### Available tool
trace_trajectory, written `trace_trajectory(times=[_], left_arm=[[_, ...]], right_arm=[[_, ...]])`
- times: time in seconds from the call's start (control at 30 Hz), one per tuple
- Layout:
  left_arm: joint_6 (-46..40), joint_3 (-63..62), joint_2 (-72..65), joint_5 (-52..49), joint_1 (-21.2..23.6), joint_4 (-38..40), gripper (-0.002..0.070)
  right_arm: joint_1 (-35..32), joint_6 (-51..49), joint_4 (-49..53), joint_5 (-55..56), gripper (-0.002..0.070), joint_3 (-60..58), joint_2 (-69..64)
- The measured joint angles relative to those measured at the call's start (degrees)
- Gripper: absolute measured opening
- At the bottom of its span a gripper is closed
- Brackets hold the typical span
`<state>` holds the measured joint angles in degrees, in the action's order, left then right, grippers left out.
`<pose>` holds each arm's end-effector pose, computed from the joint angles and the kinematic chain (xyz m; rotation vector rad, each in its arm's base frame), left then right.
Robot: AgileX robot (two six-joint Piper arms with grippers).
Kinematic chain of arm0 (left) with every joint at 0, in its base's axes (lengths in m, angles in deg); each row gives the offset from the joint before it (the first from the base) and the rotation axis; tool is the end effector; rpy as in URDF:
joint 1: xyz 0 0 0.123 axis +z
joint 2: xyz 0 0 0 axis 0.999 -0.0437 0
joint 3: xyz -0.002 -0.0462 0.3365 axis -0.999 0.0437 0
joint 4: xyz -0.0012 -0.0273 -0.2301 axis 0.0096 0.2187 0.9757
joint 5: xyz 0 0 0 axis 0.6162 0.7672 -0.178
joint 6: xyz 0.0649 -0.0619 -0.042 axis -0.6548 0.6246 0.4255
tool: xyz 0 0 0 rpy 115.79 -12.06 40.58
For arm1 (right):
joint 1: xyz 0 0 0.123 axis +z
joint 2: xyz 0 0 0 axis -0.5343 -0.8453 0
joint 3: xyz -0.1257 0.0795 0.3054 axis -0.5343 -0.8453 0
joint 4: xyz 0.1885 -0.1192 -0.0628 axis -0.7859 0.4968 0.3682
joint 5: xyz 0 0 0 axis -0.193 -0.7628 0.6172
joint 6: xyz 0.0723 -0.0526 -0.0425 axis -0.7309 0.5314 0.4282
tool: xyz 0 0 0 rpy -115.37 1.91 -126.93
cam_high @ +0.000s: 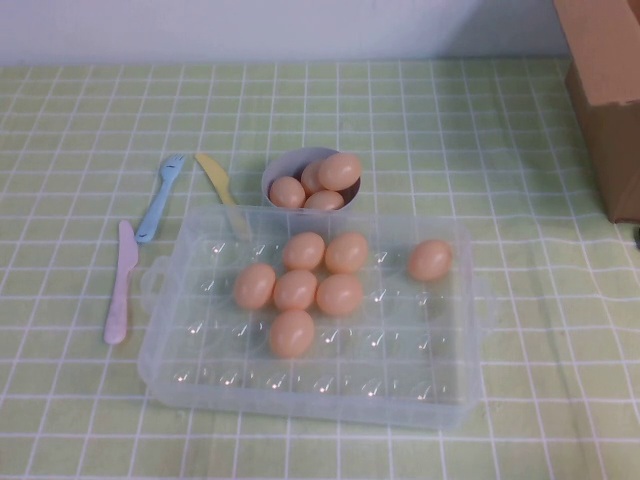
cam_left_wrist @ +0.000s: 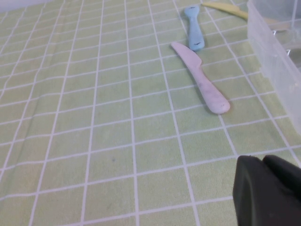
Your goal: Take an egg out of the egg box
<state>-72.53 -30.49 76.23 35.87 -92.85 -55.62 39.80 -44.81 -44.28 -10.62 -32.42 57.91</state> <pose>-0.0148 0.0022 0.1691 0.2177 1.8547 0.0434 -0.0126 -0.0003 0.1782 -0.0854 1.7766 0.1384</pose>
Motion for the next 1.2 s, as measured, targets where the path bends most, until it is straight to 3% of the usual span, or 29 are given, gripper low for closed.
trace_trajectory(times=[0.27,1.2], left_arm=[[0.0,0.0,0.0,0.0,0.0,0.0,-0.0005],[0.0,0.0,0.0,0.0,0.0,0.0,-0.0005]], right_arm=[[0.0,4.2,-0.6,-4.7,-0.0017,0.0,0.0],[0.0,4.3,-0.8,-5.2,-0.0017,0.0,0.0]])
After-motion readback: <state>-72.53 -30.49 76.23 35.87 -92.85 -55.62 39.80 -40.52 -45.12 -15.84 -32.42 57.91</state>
